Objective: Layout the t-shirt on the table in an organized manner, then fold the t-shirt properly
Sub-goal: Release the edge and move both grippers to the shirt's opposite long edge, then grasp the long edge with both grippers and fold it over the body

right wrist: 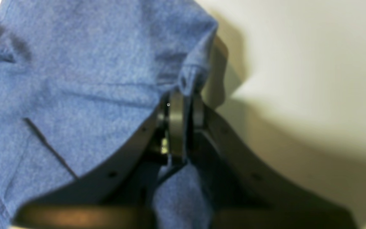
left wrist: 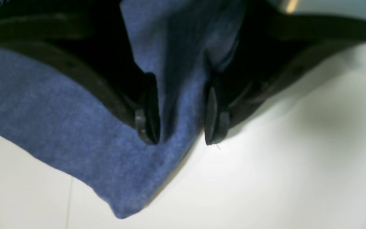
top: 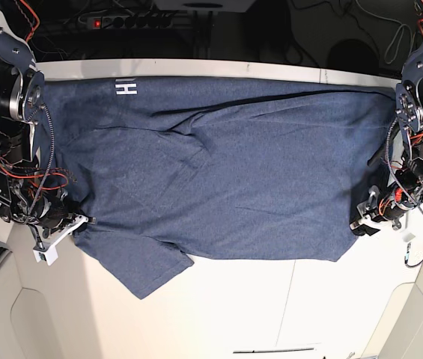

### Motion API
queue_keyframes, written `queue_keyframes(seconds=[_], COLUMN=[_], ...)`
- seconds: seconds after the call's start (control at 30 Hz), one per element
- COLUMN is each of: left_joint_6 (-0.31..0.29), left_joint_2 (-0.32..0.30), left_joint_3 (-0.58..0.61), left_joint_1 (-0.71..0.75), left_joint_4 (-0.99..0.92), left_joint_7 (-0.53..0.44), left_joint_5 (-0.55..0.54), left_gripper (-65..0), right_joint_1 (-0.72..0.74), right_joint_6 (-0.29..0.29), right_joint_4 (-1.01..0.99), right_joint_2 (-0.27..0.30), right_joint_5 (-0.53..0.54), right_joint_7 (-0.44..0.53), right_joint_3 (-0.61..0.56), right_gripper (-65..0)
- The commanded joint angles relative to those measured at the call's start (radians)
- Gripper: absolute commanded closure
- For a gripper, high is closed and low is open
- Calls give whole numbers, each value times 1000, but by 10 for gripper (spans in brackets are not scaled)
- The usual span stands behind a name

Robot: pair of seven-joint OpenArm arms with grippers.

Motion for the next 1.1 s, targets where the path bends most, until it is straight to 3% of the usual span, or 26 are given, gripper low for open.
queue_keyframes(seconds=[0.0, 0.1, 0.23, 0.27, 0.4, 0.57, 0.9, 1.07], left_joint_6=[-21, -21, -22, -35, -184, -184, -184, -184], left_joint_2=[-8, -11, -21, -23, -42, -77, -91, -90], left_joint_3=[7, 36, 55, 54, 54, 53, 49, -27], left_joint_1=[-29, -29, -29, -29, -28, 29, 309, 439], left_joint_4=[12, 13, 14, 16, 35, 113, 463, 662], left_joint_7=[-28, -75, -136, -146, -156, -140, -114, -83], left_joint_5=[-3, 1, 1, 0, -43, -157, -184, -208], left_gripper=[-269, -225, -24, 0, 0, 0, 0, 0], right_joint_1=[27, 27, 27, 27, 27, -25, -306, -428], right_joint_6=[9, 9, 9, 9, 9, 17, 33, 31], right_joint_4=[13, 13, 13, 13, 27, 145, 628, 850], right_joint_2=[6, 6, 6, 6, 6, 6, 9, 9], right_joint_5=[5, 4, 4, 5, 5, 59, 135, 147], right_joint_7=[8, 8, 8, 8, 3, -50, -152, -207], right_joint_3=[2, 2, 2, 2, 2, 2, 2, 13], right_gripper=[0, 0, 0, 0, 0, 0, 0, 0])
